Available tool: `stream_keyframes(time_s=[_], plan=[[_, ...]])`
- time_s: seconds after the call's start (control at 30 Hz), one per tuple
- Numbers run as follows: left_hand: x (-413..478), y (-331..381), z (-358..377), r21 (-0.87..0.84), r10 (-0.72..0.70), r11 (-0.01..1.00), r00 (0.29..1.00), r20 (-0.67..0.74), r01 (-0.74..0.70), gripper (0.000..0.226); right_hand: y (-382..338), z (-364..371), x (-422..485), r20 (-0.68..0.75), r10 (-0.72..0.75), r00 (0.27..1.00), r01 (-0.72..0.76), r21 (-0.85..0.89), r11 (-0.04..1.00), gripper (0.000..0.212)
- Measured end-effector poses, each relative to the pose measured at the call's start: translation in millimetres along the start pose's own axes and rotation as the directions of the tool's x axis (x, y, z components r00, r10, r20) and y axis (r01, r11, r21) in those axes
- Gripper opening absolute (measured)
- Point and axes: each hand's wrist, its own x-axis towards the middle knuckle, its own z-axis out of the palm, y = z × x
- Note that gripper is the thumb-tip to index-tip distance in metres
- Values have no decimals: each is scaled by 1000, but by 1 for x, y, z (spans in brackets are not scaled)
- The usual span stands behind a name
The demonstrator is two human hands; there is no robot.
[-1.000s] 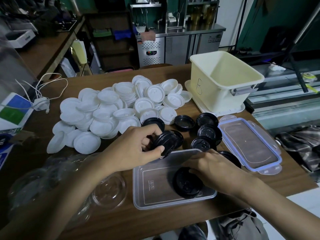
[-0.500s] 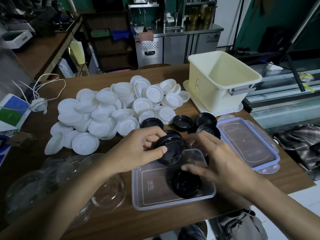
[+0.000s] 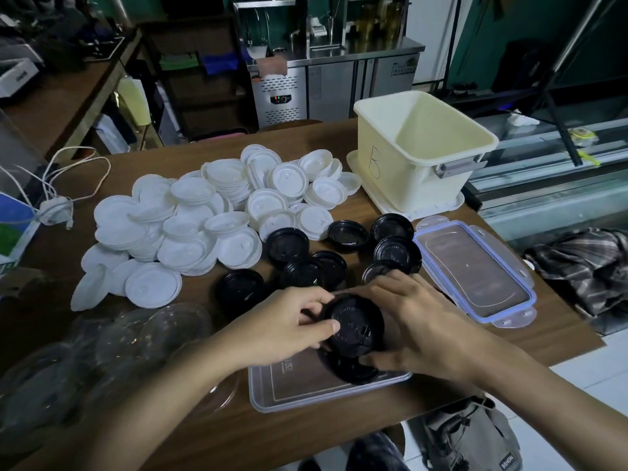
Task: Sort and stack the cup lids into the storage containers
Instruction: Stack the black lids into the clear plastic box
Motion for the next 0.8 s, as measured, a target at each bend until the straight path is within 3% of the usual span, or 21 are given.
stream_keyframes(time_s=[0.1, 0.3, 0.47, 0.6, 0.8], plan=[[2, -5, 4, 84, -57, 995, 998, 34, 54, 21, 0, 0, 0, 119, -8, 993, 18, -86, 996, 88], [6, -8, 17, 265, -129, 955, 991, -44, 137, 55, 2, 3, 5, 241, 25, 970, 12, -151, 988, 89], [8, -11, 22, 328, -114, 938, 993, -23, 115, 51, 1, 0, 9, 288, 21, 958, 30, -171, 985, 74], [10, -12, 22, 348, -97, 932, 994, -42, 106, 42, -1, -13, 8, 301, -5, 954, 61, -178, 982, 74], [9, -15, 19, 348, -60, 934, 996, -66, 80, 34, 1, -11, 8, 261, 15, 965, 58, -272, 961, 62]])
